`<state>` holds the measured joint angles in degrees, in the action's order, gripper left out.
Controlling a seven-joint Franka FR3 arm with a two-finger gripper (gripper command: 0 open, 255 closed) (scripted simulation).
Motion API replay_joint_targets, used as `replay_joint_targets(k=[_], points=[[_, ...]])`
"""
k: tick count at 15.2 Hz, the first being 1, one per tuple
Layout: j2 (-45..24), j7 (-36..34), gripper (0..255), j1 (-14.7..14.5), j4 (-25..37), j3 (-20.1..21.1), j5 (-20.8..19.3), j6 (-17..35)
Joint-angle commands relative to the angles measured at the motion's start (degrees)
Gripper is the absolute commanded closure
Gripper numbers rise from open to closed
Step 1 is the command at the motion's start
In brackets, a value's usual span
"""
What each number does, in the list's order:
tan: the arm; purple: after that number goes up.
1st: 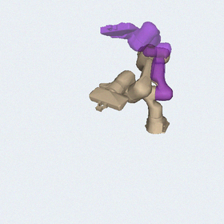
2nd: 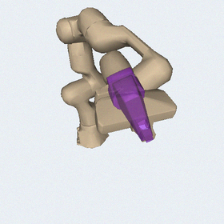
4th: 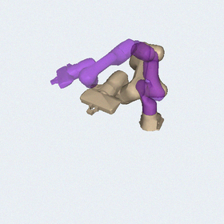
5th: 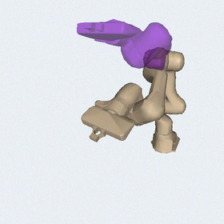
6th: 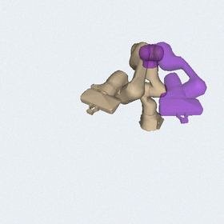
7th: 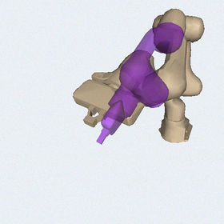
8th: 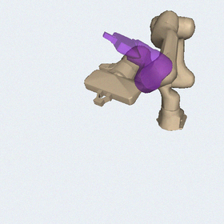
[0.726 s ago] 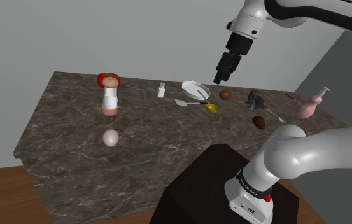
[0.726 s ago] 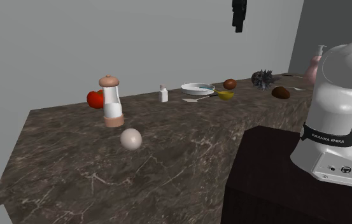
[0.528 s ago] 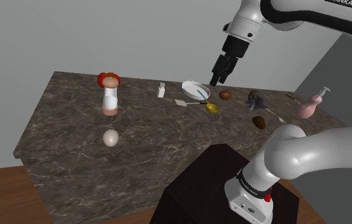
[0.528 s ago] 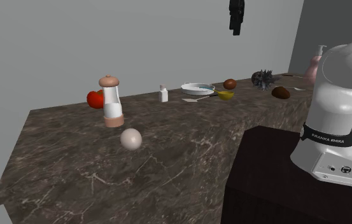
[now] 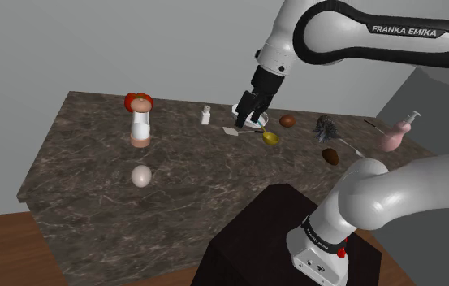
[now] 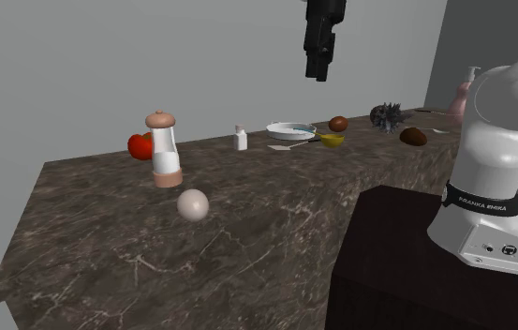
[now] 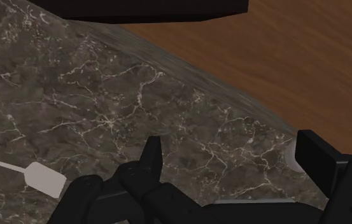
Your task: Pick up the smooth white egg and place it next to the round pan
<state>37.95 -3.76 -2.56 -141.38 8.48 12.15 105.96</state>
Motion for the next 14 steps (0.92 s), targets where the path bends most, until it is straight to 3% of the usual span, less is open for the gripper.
replay_joint_targets(k=[1,8,14], points=[[-2.26,-1.88,0,-0.6,-0.9,2.17,1.06,4.34],[-13.32,-8.4,0,-1.58,-0.76,9.47,2.4,18.61],[-25.58,-16.06,0,-0.99,2.8,15.59,-1.07,29.79]])
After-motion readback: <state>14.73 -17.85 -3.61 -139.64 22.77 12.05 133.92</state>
